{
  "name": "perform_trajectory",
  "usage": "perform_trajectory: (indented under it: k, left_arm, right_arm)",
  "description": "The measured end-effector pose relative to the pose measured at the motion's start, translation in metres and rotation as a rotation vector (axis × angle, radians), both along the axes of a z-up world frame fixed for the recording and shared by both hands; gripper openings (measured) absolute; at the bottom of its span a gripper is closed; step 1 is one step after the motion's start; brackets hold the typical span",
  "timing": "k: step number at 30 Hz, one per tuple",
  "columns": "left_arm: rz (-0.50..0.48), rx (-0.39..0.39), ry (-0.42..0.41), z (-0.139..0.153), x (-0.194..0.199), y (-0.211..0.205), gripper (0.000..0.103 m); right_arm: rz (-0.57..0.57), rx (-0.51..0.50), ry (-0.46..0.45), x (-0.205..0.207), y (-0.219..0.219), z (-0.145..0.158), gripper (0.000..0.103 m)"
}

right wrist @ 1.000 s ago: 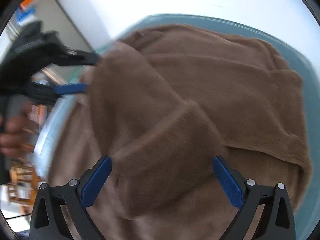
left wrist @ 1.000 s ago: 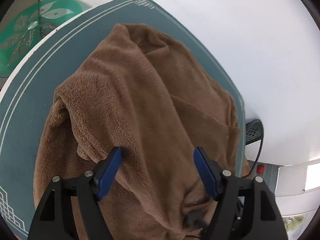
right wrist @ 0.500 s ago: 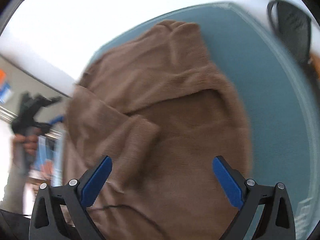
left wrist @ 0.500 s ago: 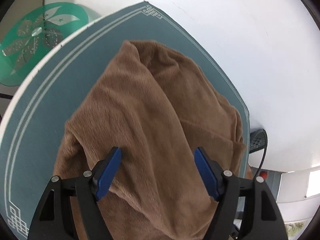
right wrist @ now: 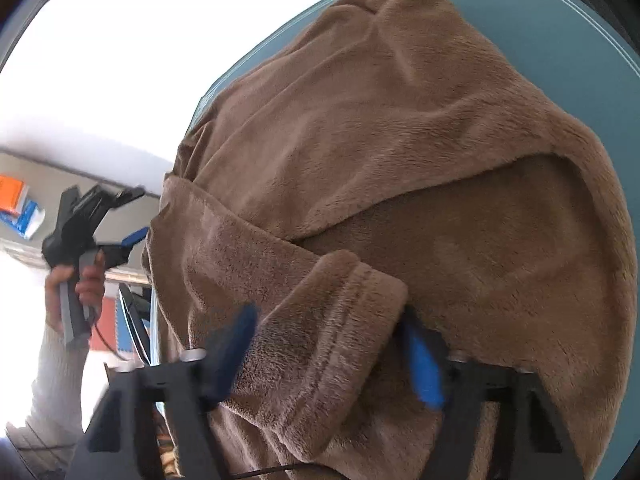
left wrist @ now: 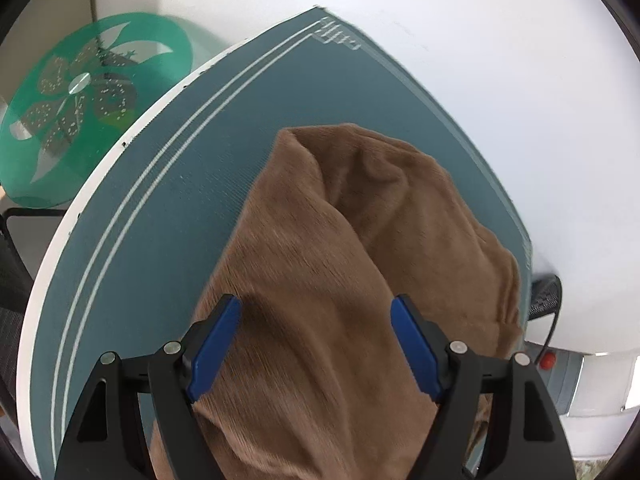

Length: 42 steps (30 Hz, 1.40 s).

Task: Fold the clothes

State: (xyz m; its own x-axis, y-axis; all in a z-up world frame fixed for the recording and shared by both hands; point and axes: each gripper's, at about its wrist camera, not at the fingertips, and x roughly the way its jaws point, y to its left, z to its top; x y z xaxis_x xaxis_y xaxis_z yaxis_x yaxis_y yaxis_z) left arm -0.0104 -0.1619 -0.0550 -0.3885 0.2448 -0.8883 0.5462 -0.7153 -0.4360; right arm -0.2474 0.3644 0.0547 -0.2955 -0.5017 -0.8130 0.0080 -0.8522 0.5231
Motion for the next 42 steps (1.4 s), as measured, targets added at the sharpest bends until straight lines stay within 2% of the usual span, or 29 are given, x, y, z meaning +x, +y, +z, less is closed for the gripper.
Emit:
perform_trajectory:
  k: [3, 5, 13, 16, 20, 22, 23, 24, 26, 27, 31, 33, 34, 37, 39, 42]
  left_arm:
    - [0.032, 0.005, -0.040, -0.013, -0.009, -0.010, 0.081]
    - [0.050, 0.018, -0.049, -0.017, -0.014, -0.016, 0.081]
    - [0.035, 0.030, -0.032, -0.004, -0.033, -0.030, 0.081]
    - [-0.001, -0.028, -0.072, -0.005, -0.052, -0.029, 0.081]
    - [-0.076, -0.147, -0.182, -0.021, -0.079, -0.022, 0.081]
    - [-0.085, -0.164, -0.220, -0.032, -0.087, -0.022, 0.080]
    - [-0.076, -0.177, -0.232, -0.035, -0.088, -0.024, 0.068]
    - [-0.068, -0.188, -0.240, -0.037, -0.089, -0.026, 0.063]
    - [-0.067, -0.180, -0.208, -0.033, -0.092, -0.029, 0.020]
    - [-0.064, -0.172, -0.206, -0.033, -0.092, -0.030, 0.019]
    - [-0.066, -0.223, -0.181, -0.027, -0.094, -0.026, 0.014]
    - [-0.058, -0.239, -0.162, -0.026, -0.094, -0.025, 0.013]
    - [-0.042, -0.255, -0.159, -0.025, -0.092, -0.027, 0.013]
    - [0.004, -0.246, -0.138, -0.024, -0.088, -0.038, 0.013]
    - [-0.004, -0.213, -0.141, -0.029, -0.089, -0.041, 0.013]
    - [-0.043, -0.215, -0.124, -0.025, -0.087, -0.044, 0.013]
  right_arm:
    - [0.022, 0.033, 0.027, -0.002, -0.006, 0.008, 0.038]
    - [0.037, 0.055, 0.046, -0.003, -0.010, 0.013, 0.032]
    - [0.097, 0.143, 0.118, -0.007, -0.026, 0.034, 0.028]
    - [0.086, 0.171, 0.173, -0.013, -0.027, 0.053, 0.028]
    - [0.066, 0.207, 0.249, -0.023, -0.026, 0.081, 0.028]
    - [0.056, 0.224, 0.287, -0.028, -0.026, 0.094, 0.028]
    - [0.052, 0.233, 0.306, -0.030, -0.026, 0.101, 0.028]
    - [0.045, 0.239, 0.326, -0.032, -0.025, 0.108, 0.028]
    - [0.029, 0.254, 0.373, -0.038, -0.024, 0.123, 0.028]
    - [0.022, 0.267, 0.400, -0.041, -0.024, 0.131, 0.028]
    - [0.017, 0.375, 0.517, -0.057, -0.030, 0.152, 0.028]
    - [0.015, 0.450, 0.535, -0.070, -0.031, 0.146, 0.028]
    - [0.005, 0.456, 0.520, -0.079, -0.028, 0.139, 0.028]
    - [-0.034, 0.503, 0.424, -0.110, -0.015, 0.097, 0.028]
    - [-0.021, 0.559, 0.365, -0.127, -0.011, 0.066, 0.028]
    - [-0.014, 0.586, 0.270, -0.141, -0.007, 0.033, 0.028]
